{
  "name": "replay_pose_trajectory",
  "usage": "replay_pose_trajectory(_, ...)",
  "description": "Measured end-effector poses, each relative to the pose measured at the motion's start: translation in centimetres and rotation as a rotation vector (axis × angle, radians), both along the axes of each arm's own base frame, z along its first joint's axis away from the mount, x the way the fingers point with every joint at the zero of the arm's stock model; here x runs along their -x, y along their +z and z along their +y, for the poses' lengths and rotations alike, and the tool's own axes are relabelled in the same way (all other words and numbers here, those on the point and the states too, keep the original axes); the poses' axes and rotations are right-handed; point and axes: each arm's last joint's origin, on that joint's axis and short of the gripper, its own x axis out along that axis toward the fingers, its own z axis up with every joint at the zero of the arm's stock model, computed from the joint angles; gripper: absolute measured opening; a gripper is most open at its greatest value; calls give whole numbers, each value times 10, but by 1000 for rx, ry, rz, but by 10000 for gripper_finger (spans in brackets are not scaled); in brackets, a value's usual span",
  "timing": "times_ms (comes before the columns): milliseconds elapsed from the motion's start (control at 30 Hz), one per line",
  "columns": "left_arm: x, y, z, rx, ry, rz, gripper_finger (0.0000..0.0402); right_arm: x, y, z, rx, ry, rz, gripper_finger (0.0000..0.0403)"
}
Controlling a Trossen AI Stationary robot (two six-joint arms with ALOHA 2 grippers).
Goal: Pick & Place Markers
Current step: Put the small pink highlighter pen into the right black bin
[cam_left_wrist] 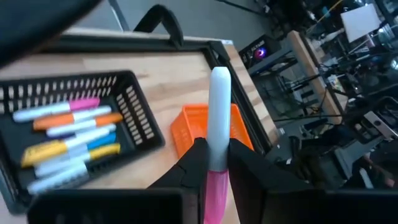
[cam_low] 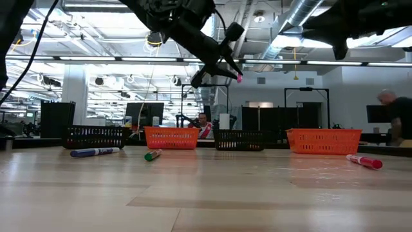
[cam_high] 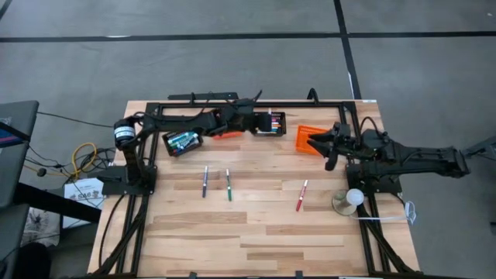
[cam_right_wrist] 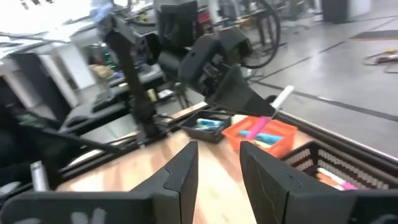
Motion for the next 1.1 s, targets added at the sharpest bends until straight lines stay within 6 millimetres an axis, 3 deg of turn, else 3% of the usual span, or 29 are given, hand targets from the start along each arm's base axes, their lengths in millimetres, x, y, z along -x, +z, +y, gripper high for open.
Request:
replay_pose_trajectory(367, 10, 1, 34, -92, -45, 33, 51, -9, 5, -5, 3, -109, -59, 108)
replay_pose_trajectory(700, 9, 3, 34, -238, -144, 69, 52, -29, -7, -32, -169, -259, -57, 112)
replay_pose_trajectory(933, 9, 2, 36, -489, -211, 186, 52, -38, 1, -48, -169, -245, -103, 141)
replay_pose_trajectory(1100, 9, 0, 38, -559, -238, 225, 51, -45, 0, -60, -154, -252, -55, 160)
